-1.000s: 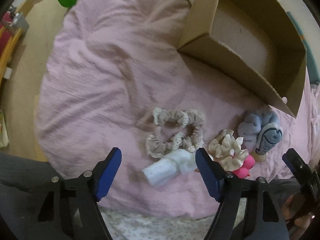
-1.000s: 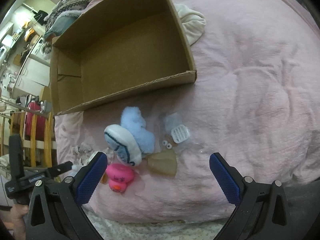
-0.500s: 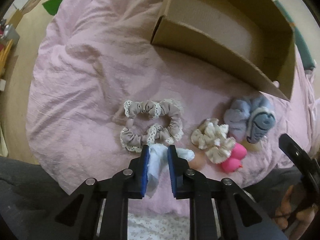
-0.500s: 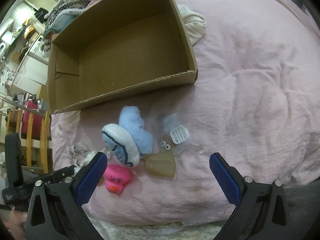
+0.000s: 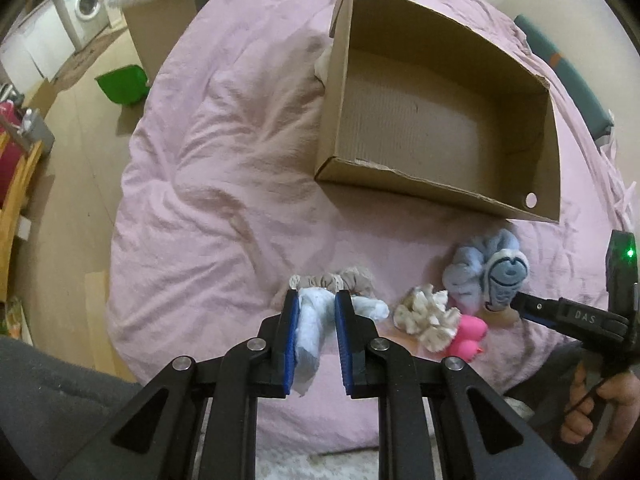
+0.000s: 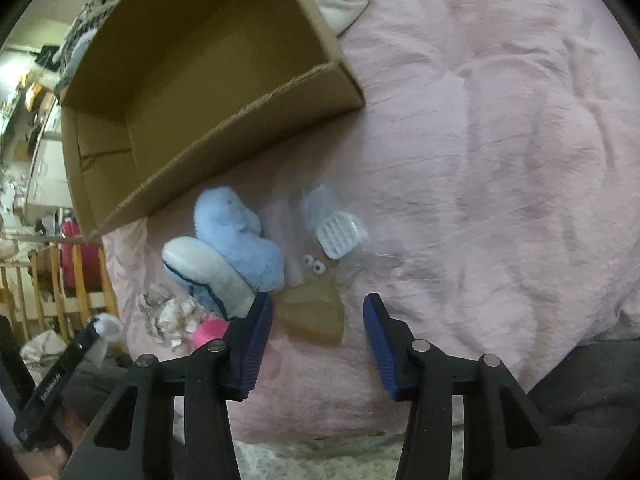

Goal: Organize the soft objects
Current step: 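Carry the white sock into the box and open the left tool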

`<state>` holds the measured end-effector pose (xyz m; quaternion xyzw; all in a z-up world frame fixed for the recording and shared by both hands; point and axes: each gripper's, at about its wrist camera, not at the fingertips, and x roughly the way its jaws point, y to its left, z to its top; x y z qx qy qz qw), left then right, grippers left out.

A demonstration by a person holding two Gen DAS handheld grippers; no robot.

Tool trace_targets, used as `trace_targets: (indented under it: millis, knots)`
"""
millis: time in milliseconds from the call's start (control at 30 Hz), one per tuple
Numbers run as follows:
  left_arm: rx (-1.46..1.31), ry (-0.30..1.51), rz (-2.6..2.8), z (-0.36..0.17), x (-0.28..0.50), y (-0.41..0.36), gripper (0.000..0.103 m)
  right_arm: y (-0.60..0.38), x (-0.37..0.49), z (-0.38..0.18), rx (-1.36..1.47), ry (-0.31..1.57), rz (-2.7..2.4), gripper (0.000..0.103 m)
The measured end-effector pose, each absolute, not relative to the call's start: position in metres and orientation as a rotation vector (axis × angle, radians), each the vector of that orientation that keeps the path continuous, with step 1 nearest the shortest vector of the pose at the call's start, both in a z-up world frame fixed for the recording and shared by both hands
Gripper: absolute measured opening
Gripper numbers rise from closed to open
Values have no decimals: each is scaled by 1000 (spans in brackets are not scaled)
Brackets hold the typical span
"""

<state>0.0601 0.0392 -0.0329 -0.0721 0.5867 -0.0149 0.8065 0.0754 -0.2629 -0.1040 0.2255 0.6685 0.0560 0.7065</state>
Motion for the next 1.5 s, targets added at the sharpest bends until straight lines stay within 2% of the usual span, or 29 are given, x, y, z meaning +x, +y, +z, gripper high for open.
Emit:
trace_targets:
  millis: [67, 233, 267, 367, 767, 1133, 1333, 1500]
  knots:
    - [-137, 1250, -38, -41, 61, 33, 16, -256, 77, -109, 473, 1504, 142, 51]
    - [-145, 1254, -63, -48, 64, 24, 16, -239, 79, -124, 398, 1549, 143, 37]
    - [-141, 1250, -64, -47, 64, 23, 16, -237, 79, -123, 380, 1546, 145, 33]
    - [-142, 1246, -61, -48, 62, 24, 16, -228, 77, -117, 345, 1521, 166, 9]
    - [-176, 1176, -44, -25, 53, 36, 16, -236, 55, -61, 397, 1420, 270, 9]
    - [-191, 1045, -92, 37, 87, 31, 16, -246, 79, 30, 421, 1156, 404, 9]
    - [-124, 980, -92, 48, 129, 10, 16, -233, 112, 36, 381, 1056, 381, 10]
    - [-92, 958, -99, 26, 160, -6, 16, -230, 135, 13, 374, 1042, 329, 10]
